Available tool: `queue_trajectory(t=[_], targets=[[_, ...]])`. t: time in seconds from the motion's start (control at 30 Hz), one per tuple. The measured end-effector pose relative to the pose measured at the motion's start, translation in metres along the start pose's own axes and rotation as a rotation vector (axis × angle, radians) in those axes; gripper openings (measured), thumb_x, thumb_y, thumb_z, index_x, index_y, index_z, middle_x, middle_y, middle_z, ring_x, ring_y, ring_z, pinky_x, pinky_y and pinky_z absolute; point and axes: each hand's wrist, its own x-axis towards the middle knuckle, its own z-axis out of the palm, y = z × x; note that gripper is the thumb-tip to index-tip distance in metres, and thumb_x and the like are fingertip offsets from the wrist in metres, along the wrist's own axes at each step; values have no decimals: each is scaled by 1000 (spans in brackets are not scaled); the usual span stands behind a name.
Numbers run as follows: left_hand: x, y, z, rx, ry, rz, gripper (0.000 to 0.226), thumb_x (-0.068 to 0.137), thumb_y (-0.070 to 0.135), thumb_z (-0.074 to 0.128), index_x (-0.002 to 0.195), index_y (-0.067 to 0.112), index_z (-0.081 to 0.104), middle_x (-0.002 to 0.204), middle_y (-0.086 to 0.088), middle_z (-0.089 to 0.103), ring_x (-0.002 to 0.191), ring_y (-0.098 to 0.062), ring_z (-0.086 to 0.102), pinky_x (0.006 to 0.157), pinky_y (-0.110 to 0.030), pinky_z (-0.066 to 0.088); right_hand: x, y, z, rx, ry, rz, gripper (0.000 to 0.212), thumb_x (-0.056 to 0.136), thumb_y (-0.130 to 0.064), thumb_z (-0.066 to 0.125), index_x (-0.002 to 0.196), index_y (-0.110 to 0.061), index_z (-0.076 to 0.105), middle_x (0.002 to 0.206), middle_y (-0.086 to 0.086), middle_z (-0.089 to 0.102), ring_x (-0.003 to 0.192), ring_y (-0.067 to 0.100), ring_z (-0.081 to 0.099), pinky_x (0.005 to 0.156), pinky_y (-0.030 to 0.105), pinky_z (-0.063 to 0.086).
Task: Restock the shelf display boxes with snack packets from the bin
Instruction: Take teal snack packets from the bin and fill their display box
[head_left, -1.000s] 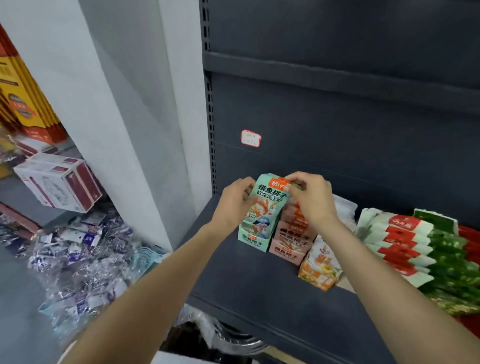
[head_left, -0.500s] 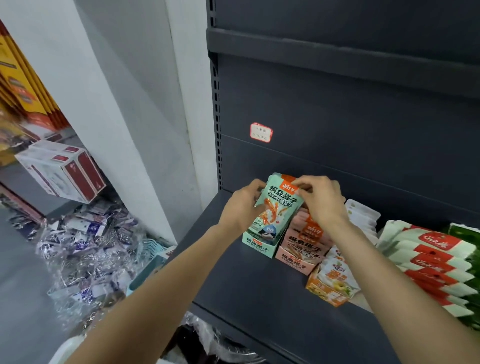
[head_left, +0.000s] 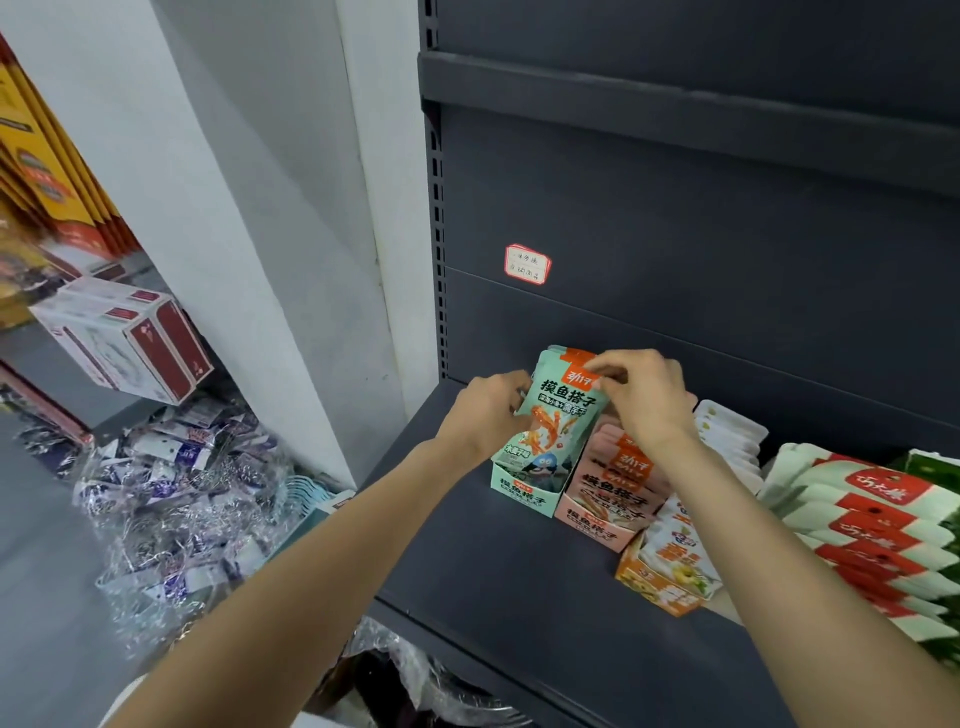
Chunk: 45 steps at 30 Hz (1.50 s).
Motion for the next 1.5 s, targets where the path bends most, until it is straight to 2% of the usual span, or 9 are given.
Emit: queue_trajectory(t=[0.17,0.3,0.5,0.6,0.8,0.93,1.1,1.33,1.5], targets=[[5,-4,5,-98,17,-14,21,84,16,69,99,13,56,102,-2,70,89,-16,68,72,-33,57,2,-2,5,-25,-10,-32,26,92,-6,56,112,-18,69,118,4,66,111,17,60,89,28,48],[9,-8,14,-29,65,13,26,82,22,70,101,20,53,99,3,68,86,-14,66,72,-43,57,0,1,4,-29,9,-49,27,91,-5,58,113,-19,69,119,4,66,110,16,60,87,27,49],[4,-9,13,-58,151,106,51,83,18,69,126,29,42,109,5,55,88,-9,58,78,-32,55,-6,3,13,-108,-143,-112,29,87,-3,63,113,-15,69,116,4,66,100,11,59,88,23,45],[4,-10,12,46,125,137,37,88,20,64,122,27,50,111,4,53,88,-11,60,78,-32,55,-6,5,18,-111,-159,-111,29,88,-5,62,114,-17,68,110,3,67,94,8,56,80,19,43],[-1,-7,9,86,145,108,28,91,23,58,119,22,53,113,-1,56,94,-15,62,79,-33,56,-12,-2,16,-177,-135,-115,28,91,-13,59,119,-16,64,126,3,58,116,16,53,91,24,41],[-18,0,1,99,213,105,20,93,23,56,111,15,59,107,0,54,82,-9,55,73,-23,48,-34,-15,17,-169,-30,-139,29,93,-18,57,121,-18,62,128,0,54,116,14,51,89,21,41],[-74,-4,-15,63,199,125,18,94,24,53,110,18,57,97,7,50,77,-8,50,73,-29,50,-83,-43,42,-62,-69,-161,27,92,-12,54,118,-17,62,120,3,55,106,20,56,89,36,49],[-219,-86,-26,57,167,23,22,91,25,56,111,18,57,98,2,62,85,-16,59,75,-36,50,-209,-83,108,81,-184,-94,27,90,-10,55,114,-18,63,108,0,58,95,14,58,85,27,47],[-345,-176,-17,85,34,-172,30,92,25,56,121,17,57,115,-6,62,105,-22,59,86,-34,47,-320,-102,191,100,-317,15,31,88,-9,55,118,-14,61,115,5,59,105,20,57,93,28,42]])
